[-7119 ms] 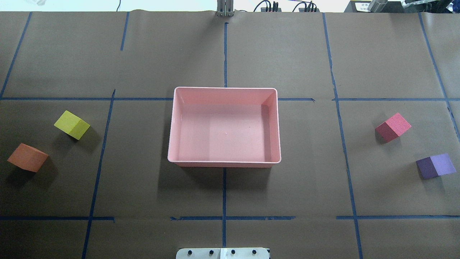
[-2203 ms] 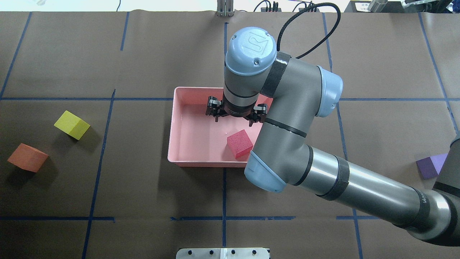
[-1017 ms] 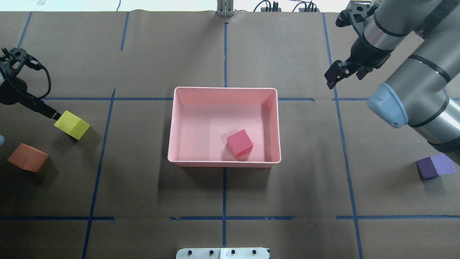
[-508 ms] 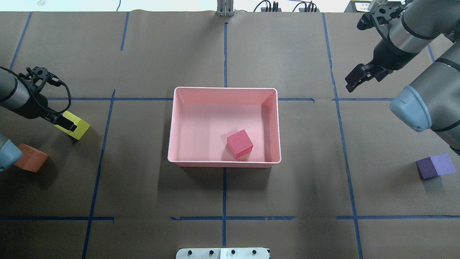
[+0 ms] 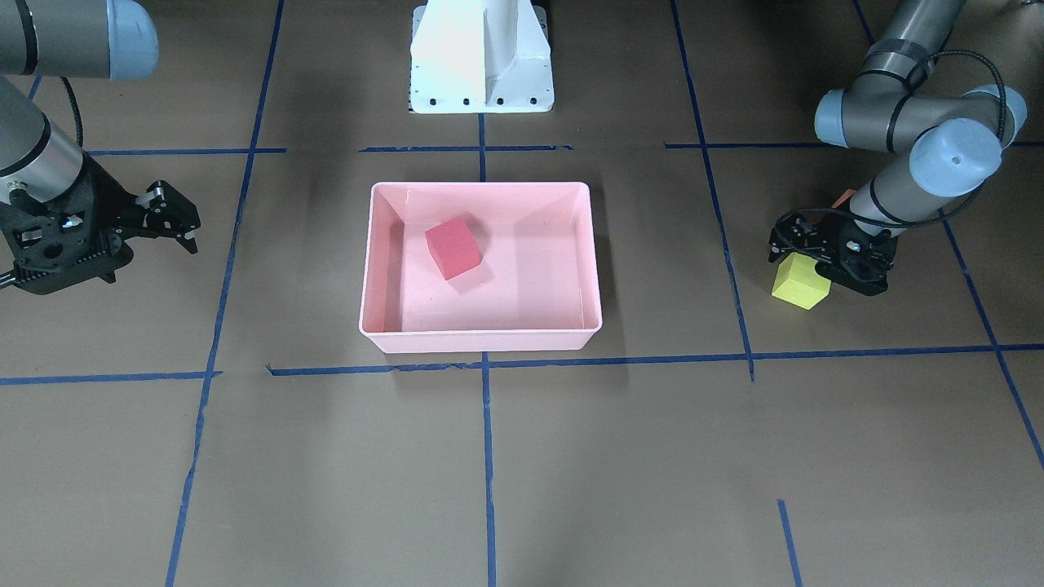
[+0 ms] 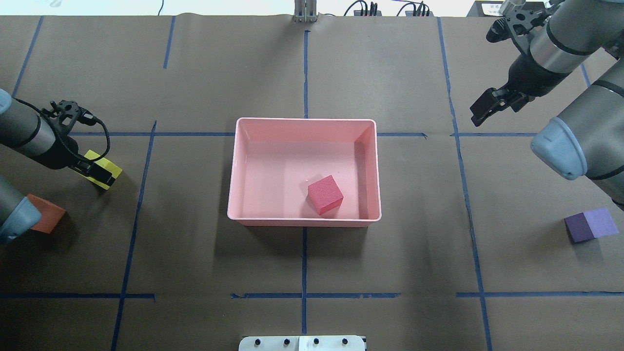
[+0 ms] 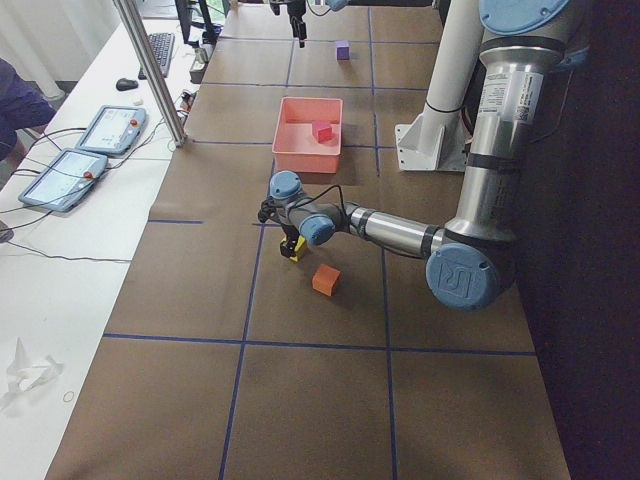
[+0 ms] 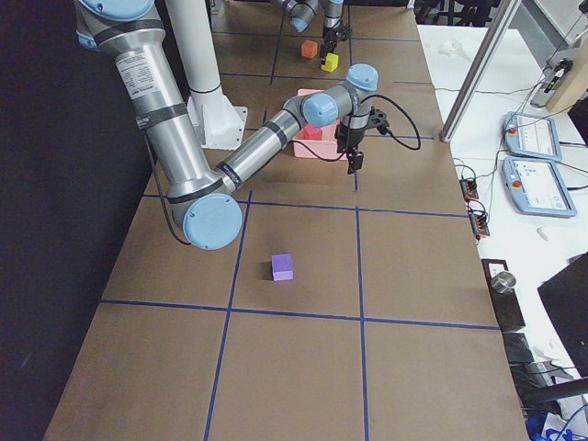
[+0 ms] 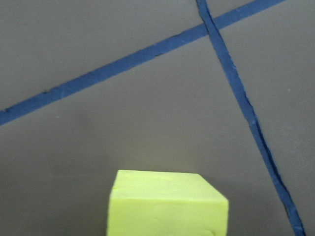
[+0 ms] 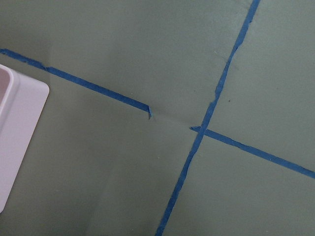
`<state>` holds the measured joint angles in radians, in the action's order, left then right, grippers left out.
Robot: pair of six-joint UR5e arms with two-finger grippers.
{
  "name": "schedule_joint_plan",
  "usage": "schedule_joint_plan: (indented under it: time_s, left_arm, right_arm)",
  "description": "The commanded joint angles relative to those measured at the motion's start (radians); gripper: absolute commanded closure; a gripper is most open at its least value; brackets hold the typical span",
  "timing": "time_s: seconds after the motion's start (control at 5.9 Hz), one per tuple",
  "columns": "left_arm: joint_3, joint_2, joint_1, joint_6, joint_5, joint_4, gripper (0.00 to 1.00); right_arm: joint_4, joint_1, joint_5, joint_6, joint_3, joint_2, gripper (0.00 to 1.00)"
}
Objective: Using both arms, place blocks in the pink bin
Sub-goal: 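Grasp the yellow cube with the left gripper while the right gripper withdraws, then carry the yellow cube into the pink bin and release it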
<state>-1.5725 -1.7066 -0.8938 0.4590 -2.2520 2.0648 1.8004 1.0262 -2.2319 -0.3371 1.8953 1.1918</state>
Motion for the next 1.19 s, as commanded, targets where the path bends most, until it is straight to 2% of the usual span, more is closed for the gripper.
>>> schedule_joint_plan:
  time_s: [0.0,0.17,0.51,0.68,0.85,1.02]
  left_arm:
    - [0.002,-0.018,0.006,0.006,0.0,-0.003,0.59]
    - [-0.029,-0.03,-0.002,0.03,-0.001,-0.012,0.62]
    - [-0.124,-0.101,-0.023,0.265,-0.003,-0.052,0.62]
    - [-0.205,-0.193,-0.02,0.391,0.0,-0.184,0.6]
    - [-0.275,-0.329,-0.013,0.502,0.015,-0.388,0.59]
    - [-0.306,-0.453,0.063,0.611,0.076,-0.529,0.59]
  right_arm:
    - [-0.001,0.002,0.0,0.019,-0.001,0.008,0.0]
    - [-0.004,0.014,0.0,0.08,0.008,0.038,0.0]
    - [-0.012,0.057,-0.014,0.197,0.034,0.131,0.0]
    - [-0.013,0.101,-0.047,0.298,0.069,0.22,0.0]
    - [-0.015,0.126,-0.049,0.356,0.13,0.318,0.0]
    - [-0.095,0.126,-0.051,0.357,0.171,0.424,0.0]
